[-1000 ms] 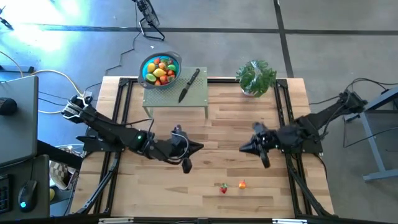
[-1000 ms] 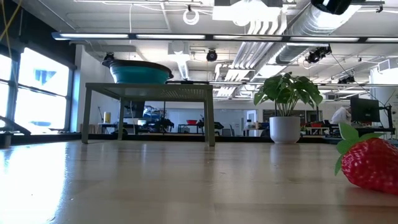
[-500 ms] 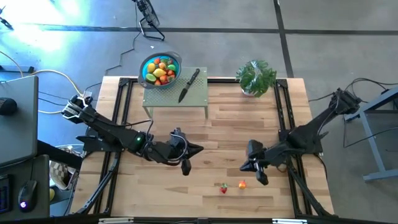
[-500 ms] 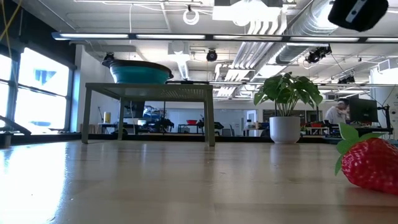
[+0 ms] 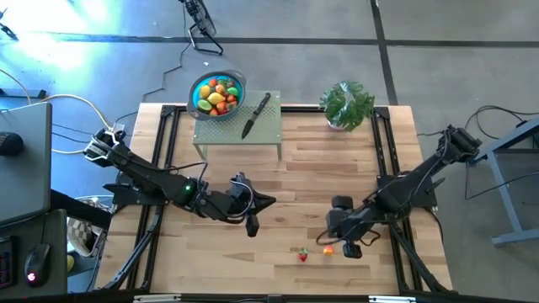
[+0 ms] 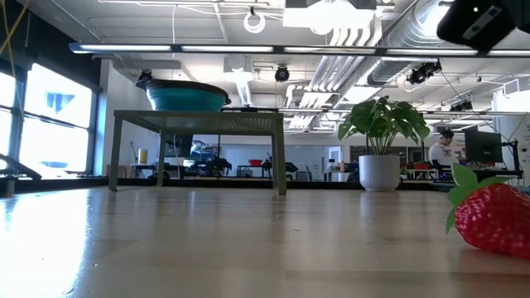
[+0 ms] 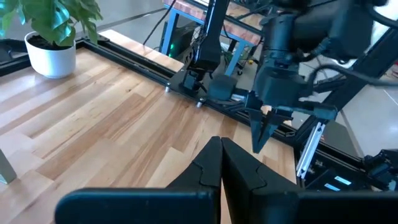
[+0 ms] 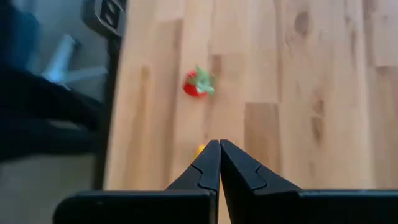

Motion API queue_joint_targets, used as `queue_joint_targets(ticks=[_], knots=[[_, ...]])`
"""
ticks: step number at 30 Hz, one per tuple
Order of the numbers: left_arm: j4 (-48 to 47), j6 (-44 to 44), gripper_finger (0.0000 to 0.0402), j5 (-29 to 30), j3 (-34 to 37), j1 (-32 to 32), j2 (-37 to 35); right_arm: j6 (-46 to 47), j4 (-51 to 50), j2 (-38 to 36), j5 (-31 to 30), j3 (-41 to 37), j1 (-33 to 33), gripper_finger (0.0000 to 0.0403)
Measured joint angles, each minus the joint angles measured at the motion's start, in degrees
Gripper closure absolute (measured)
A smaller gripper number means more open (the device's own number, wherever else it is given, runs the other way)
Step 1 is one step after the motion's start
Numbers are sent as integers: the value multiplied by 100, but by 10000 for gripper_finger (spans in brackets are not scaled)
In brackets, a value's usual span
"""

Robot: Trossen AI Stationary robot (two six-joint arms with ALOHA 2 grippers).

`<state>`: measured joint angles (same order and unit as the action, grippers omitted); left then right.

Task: Pick & Place Fruit
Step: Put the orange pear into the strainer bowl on the shelf

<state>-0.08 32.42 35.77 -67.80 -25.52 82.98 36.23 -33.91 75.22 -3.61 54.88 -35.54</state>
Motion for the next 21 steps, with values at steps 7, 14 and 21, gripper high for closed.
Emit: queue_joint_targets(ticks=[7,14,21], knots=[[0,68,401,-2,-1,0,0,-903,-933,694,-63,821,-9,399],[-1,53,401,-4,-1,0,0,-922,-924,1142,603,821,-9,383],[-28,-168,401,-24,-1,-2,-259,-926,-892,1252,718,821,-51,266]])
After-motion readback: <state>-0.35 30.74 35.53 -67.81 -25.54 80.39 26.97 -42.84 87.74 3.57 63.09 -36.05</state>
